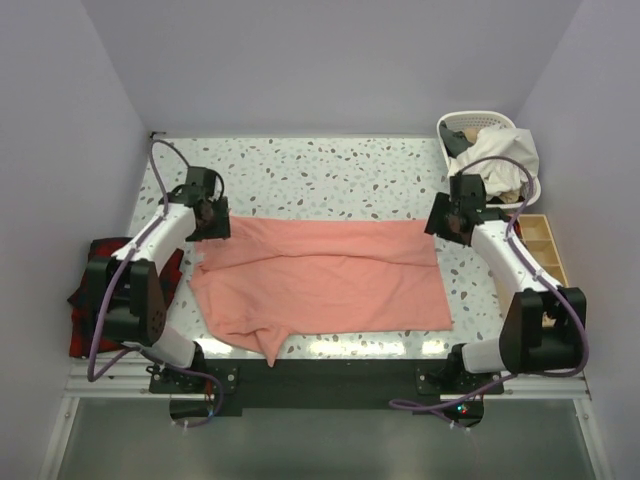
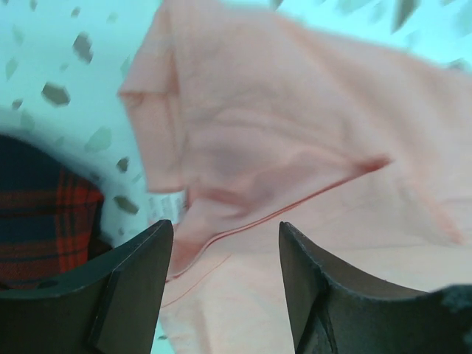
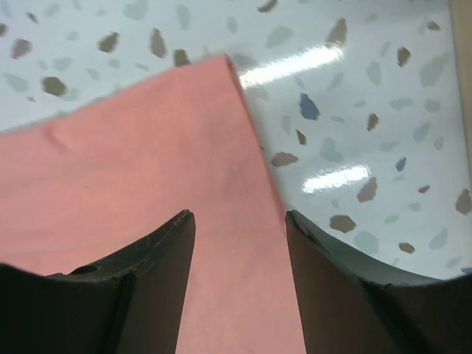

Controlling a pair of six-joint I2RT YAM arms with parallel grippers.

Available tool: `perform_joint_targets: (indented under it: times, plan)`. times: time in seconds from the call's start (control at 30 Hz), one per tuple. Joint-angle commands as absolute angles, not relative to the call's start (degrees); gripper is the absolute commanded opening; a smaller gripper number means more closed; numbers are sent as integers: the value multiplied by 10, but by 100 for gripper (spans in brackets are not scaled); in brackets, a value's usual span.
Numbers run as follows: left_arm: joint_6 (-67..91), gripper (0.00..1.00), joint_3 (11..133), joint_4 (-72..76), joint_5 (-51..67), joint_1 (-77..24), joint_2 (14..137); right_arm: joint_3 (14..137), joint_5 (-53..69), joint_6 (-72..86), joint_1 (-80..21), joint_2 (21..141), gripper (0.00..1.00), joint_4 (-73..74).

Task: Fold and stack the t-shirts
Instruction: Fold the flattened tshirt in 1/3 of the way

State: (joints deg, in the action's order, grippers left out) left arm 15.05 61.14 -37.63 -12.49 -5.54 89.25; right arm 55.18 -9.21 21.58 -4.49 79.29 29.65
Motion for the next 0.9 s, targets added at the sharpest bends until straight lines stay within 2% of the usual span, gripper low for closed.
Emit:
perform_joint_targets:
  times: [0.0, 0.13, 0.33, 0.63, 0.87]
  plan:
    - [164, 65, 670, -294, -4, -55, 896, 606, 15, 210, -51, 837, 57, 271]
    - [172, 65, 707, -287, 48, -56, 973, 632, 69, 214, -63, 911, 57, 243]
    - [174, 65, 717, -278, 44, -56, 1027, 634, 79, 224, -74, 975, 57, 206]
    - [163, 64, 776, -308, 4, -54, 1134, 670, -33, 245, -74, 1063, 58, 250]
    - [145, 64, 908, -316, 12, -54, 1232, 740, -62, 257, -70, 1138, 58, 270]
